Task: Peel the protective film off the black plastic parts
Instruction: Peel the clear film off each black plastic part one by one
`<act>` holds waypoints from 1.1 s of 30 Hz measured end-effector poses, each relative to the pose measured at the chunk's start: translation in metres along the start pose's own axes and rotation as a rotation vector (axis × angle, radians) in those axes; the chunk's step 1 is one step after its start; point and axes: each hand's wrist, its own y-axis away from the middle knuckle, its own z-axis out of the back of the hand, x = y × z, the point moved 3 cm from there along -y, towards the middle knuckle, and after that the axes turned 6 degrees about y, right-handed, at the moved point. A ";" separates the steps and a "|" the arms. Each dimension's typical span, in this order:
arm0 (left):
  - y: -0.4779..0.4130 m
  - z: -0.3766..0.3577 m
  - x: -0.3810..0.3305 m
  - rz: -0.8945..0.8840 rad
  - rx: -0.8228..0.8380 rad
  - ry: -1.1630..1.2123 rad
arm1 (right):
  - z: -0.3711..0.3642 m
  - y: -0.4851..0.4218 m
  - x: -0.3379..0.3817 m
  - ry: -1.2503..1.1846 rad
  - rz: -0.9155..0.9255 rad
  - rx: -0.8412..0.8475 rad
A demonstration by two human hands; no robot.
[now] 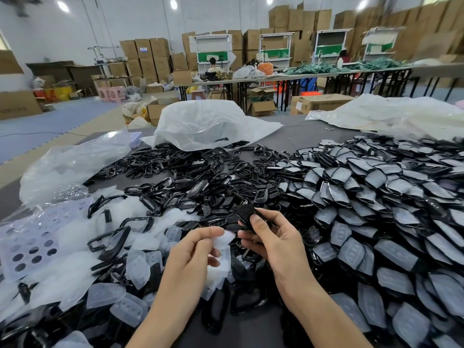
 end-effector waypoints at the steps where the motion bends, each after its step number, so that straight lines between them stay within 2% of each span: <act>1: 0.001 -0.002 -0.001 -0.032 0.014 -0.022 | 0.000 0.000 0.000 0.000 0.005 -0.004; 7: 0.004 -0.009 -0.005 -0.306 0.073 -0.333 | 0.003 0.000 -0.001 -0.004 0.022 -0.018; 12: 0.007 -0.012 -0.006 -0.367 0.104 -0.353 | 0.004 0.000 -0.001 0.000 0.023 -0.025; 16: 0.008 -0.014 -0.010 -0.324 0.079 -0.259 | 0.004 -0.001 -0.002 0.013 0.015 -0.027; 19: 0.006 -0.013 -0.010 -0.210 0.071 -0.094 | 0.003 0.000 -0.004 0.010 -0.008 -0.007; 24: 0.002 -0.012 -0.009 -0.130 0.031 0.150 | -0.006 0.004 -0.008 0.077 -0.055 0.081; 29: 0.001 -0.005 -0.006 -0.139 -0.040 0.068 | -0.010 0.011 -0.002 0.224 0.009 0.173; 33: -0.001 -0.002 -0.004 -0.166 -0.098 0.038 | -0.013 0.015 0.002 0.236 0.037 0.212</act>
